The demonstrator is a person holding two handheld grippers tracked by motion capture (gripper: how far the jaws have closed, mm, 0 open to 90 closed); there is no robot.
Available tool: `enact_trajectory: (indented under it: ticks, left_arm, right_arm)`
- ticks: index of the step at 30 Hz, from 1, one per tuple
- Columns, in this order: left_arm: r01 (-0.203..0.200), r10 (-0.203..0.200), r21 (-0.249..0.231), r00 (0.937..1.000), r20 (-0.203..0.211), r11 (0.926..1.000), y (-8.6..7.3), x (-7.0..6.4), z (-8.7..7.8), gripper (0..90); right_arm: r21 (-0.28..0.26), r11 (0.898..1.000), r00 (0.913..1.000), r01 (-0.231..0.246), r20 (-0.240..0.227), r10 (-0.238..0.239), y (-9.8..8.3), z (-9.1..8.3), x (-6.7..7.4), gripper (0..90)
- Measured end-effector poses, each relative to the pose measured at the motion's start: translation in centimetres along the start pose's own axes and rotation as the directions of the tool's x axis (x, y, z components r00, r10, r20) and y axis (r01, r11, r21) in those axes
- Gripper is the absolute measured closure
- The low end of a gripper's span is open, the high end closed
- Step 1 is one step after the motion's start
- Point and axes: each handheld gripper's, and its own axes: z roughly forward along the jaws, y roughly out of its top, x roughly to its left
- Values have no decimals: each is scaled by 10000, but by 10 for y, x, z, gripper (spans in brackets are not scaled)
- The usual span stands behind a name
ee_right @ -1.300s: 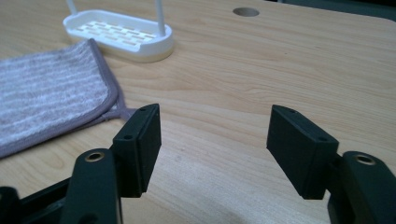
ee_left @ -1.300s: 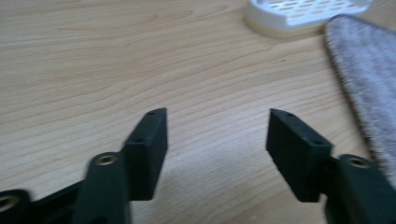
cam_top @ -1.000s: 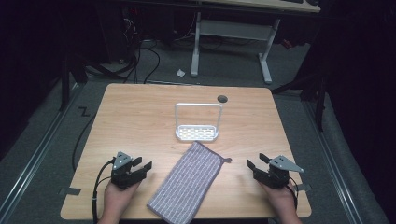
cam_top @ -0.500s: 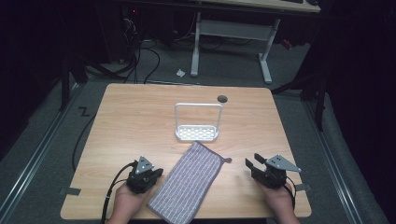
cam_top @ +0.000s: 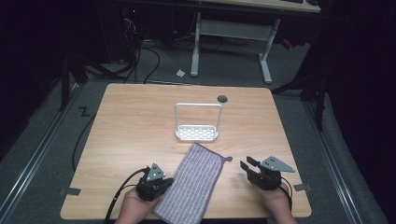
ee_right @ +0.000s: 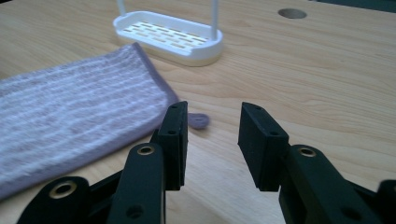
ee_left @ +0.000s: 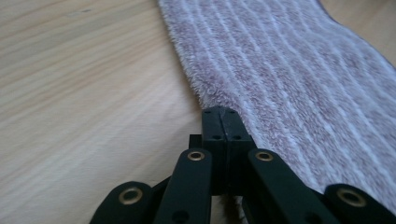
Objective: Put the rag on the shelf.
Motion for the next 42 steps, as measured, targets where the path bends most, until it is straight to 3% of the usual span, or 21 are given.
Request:
enact_trajectory:
  ticks: [6,9,11,12,15,17,18,19,20,22,24,26,27,28,30,31,32,36,38,39,42]
  left_arm:
    - [-833,817,147,9928,877,9964,2,-33,7,900]
    - [-1137,1111,174,9876,1104,9934,5,-41,11,894]
    - [-1145,1119,171,9876,1105,9933,5,-41,12,878]
    - [-972,952,140,9898,1057,9952,6,-37,12,861]
    - [-659,676,-331,9963,538,9973,4,-27,6,789]
    - [-505,523,-438,9978,414,9978,4,-24,4,716]
    - [-73,81,-702,9999,109,9975,4,-15,2,677]
    - [-73,81,-702,9999,109,9975,4,-15,2,650]
    - [351,-361,-900,9993,-96,9953,5,-7,1,615]
    - [742,-785,-1007,9961,-391,9921,5,0,3,555]
    - [848,-900,-1012,9948,-479,9912,6,3,5,506]
    - [1353,-1431,-1189,9879,-591,9836,11,12,9,450]
    - [1353,-1431,-1189,9879,-591,9836,11,12,9,433]
    - [1554,-1655,-1288,9836,-722,9794,17,18,12,403]
    - [1790,-1891,-1435,9801,-596,9733,23,22,13,390]
    - [1790,-1891,-1435,9801,-596,9733,23,22,13,389]
    - [1789,-1884,-1499,9807,-518,9724,28,23,17,388]
    - [1804,-1917,-1150,9767,-966,9769,38,28,35,391]
    - [1943,-2056,-1162,9740,-948,9740,40,30,39,416]
    - [2188,-2294,-1136,9691,-908,9691,42,36,45,434]
    - [2262,-2386,-1125,9645,-1132,9676,46,40,48,440]
  right_arm:
    - [515,9984,9970,212,-752,-173,6,7,29,625]
    - [1129,9926,9944,441,-1006,-328,5,19,39,645]
    - [1341,9894,9938,555,-1034,-418,5,23,41,660]
    - [1828,9805,9922,716,-1136,-513,5,33,44,705]
    - [2571,9618,9890,946,-1343,-613,3,47,48,774]
    - [2620,9593,9879,1054,-1379,-709,4,49,50,786]
    - [2682,9563,9831,1161,-1680,-723,7,52,56,790]
    - [2653,9562,9807,1238,-1794,-772,7,54,59,791]
    - [2631,9545,9781,1403,-1865,-923,8,57,65,790]
    - [2574,9521,9737,1651,-1960,-1159,9,61,74,788]
    - [2501,9522,9717,1753,-1998,-1264,10,63,78,787]
    - [2480,9526,9725,1763,-1933,-1296,11,64,80,761]
    - [2480,9526,9725,1763,-1933,-1296,11,64,80,761]
    - [2228,9601,9763,1690,-1715,-1320,14,58,78,740]
    - [1867,9722,9822,1410,-1499,-1136,17,53,73,717]
    - [1867,9722,9822,1410,-1499,-1136,17,53,73,717]
    - [1753,9771,9888,1209,-1078,-1030,21,52,66,689]
    - [1554,9847,9940,787,-874,-656,22,53,60,658]
    - [1536,9855,9945,718,-864,-590,23,54,60,637]
    - [1808,9815,9943,624,-965,-455,25,62,58,592]
    - [2106,9764,9938,478,-1085,-252,28,72,56,579]
